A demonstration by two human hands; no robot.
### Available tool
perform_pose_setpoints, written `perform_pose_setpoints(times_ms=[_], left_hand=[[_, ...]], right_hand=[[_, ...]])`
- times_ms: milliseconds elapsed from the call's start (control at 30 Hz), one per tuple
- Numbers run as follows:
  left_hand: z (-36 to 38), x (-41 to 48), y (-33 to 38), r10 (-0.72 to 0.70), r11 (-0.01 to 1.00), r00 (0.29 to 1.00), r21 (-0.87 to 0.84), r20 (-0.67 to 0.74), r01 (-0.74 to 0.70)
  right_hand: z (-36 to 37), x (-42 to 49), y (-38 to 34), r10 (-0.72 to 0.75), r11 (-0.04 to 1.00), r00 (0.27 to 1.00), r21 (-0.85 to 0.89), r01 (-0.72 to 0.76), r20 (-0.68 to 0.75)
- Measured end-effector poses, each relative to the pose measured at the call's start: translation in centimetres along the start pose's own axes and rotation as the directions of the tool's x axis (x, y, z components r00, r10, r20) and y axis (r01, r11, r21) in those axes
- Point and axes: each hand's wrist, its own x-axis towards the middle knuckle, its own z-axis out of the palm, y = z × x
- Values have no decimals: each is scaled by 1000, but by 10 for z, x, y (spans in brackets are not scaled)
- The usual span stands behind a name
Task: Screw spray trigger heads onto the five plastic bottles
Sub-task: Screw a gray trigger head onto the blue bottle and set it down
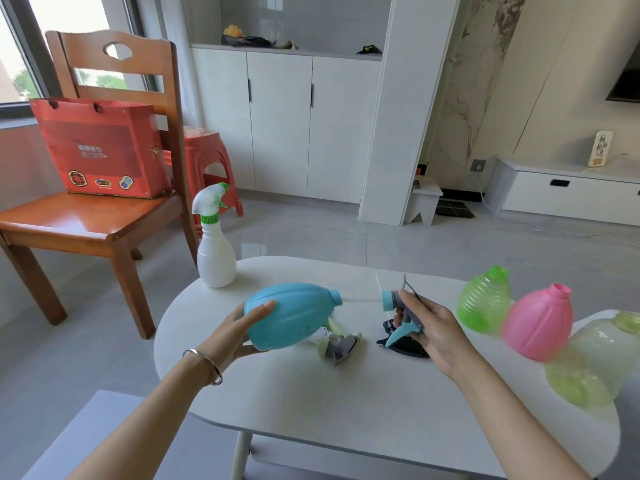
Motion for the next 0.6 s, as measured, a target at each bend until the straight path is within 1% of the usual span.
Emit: perform_pose_setpoints(times_ms=[100, 167, 300, 400, 500, 600], left_hand=[[15, -1, 0, -16, 1000, 998, 10, 63, 16], [25, -1, 0, -30, 1000, 997, 10, 72, 30], [34, -1, 1, -67, 998, 996, -3, 60, 67], [35, -2, 2, -110, 994, 992, 27, 55, 109], [36, -3, 3, -150, 987, 988, 63, 40, 147], [34, -5, 6, -109, 992, 993, 73, 54, 105]], right_hand=[[7, -3, 2, 45, 997, 995, -65, -39, 94], [13, -6, 4, 51, 992, 990, -122, -35, 130], [19, -8, 2, -27, 979, 990, -198, 54, 136], [21, -14, 0, -67, 965, 977, -237, 116, 204], [24, -18, 1, -112, 950, 966, -259, 173, 235], [24, -19, -2, -117, 952, 961, -248, 181, 250]])
